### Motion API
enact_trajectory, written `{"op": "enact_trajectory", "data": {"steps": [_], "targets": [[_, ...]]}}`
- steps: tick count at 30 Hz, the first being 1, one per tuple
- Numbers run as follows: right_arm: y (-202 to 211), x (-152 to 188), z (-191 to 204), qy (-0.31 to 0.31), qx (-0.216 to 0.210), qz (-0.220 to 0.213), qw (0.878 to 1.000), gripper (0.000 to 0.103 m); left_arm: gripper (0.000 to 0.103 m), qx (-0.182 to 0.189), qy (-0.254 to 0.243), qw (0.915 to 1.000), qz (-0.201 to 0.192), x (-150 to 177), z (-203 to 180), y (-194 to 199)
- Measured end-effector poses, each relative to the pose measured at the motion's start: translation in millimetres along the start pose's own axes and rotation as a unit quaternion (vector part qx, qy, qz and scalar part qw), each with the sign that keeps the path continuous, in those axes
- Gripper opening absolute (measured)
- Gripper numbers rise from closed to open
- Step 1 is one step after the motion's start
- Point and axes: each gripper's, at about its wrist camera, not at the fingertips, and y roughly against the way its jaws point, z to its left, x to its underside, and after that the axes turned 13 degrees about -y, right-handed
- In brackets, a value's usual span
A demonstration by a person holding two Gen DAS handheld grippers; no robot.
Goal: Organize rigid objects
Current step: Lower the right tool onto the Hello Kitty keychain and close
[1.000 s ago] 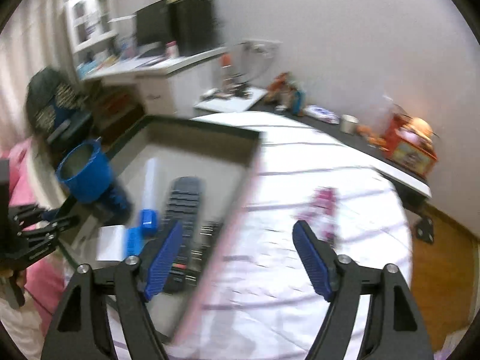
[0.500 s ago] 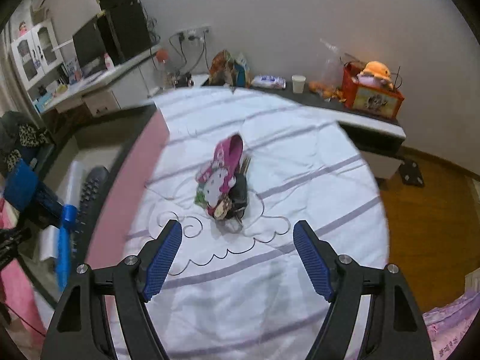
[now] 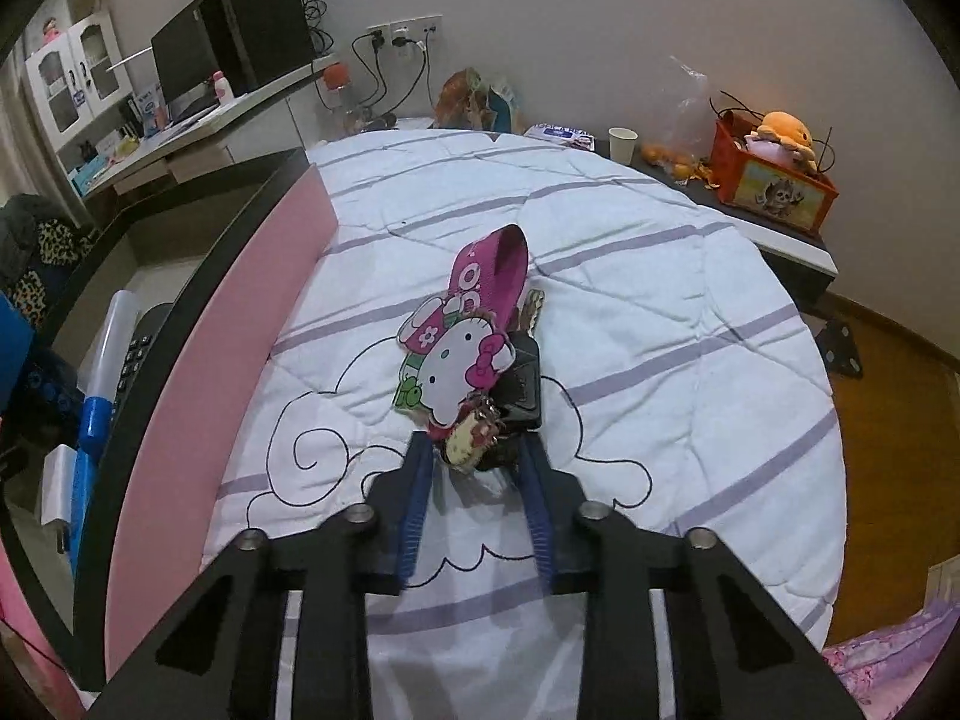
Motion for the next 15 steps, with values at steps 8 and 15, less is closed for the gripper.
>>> {"op": "enact_trajectory", "data": {"steps": [8, 15], "targets": [[11, 11, 0, 0.001, -0.016, 0.002, 1.000, 0.009, 0.024, -0.002, -0.001, 1.0000, 0.000, 0, -1, 1], [28, 30, 6, 0.014, -0.036, 0.002, 0.999, 0.008, 0.024, -0.003, -0.002, 1.0000, 0.001, 1, 0, 1]]}}
